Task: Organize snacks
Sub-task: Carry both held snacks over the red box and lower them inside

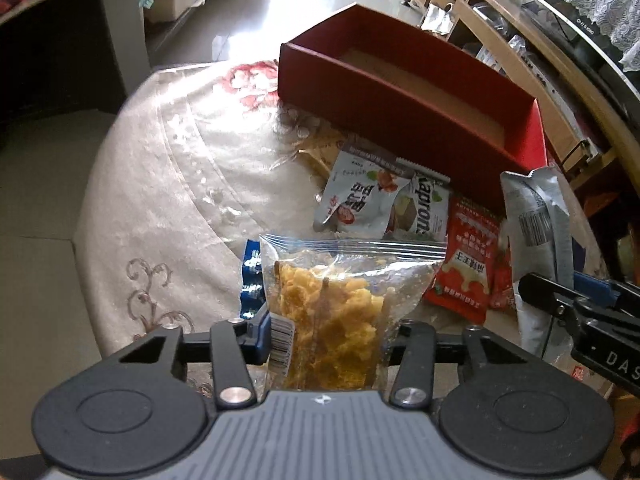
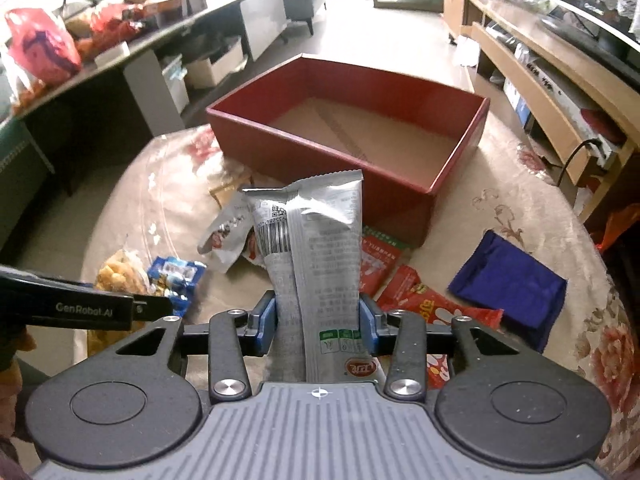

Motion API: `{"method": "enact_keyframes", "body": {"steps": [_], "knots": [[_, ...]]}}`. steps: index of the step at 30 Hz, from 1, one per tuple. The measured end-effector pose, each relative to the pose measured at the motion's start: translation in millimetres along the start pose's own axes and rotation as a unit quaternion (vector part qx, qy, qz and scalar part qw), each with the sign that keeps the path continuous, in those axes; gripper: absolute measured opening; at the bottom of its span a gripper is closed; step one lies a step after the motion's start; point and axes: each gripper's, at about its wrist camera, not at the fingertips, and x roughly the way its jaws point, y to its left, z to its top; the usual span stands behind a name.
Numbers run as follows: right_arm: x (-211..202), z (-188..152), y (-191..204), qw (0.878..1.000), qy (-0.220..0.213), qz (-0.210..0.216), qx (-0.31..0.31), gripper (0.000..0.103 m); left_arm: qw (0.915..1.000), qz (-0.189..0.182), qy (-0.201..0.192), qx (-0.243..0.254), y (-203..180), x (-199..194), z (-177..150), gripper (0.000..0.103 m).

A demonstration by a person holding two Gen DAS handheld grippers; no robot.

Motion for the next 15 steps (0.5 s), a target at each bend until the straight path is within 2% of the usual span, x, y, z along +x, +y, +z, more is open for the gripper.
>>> {"method": "enact_keyframes", "body": {"steps": [9,15], "knots": [[-14,16,-6,0.999,-0.044,0.018,0.018,0.049,0.9991,-0.035,-0.024,0.007,-18,-12,25,0.047],[-15,30,-16,0.997,-0.06,0.02,0.035,0.049,0.9978,-0.057,-0.034,0.0,-27,-7,57,0.047]]}}
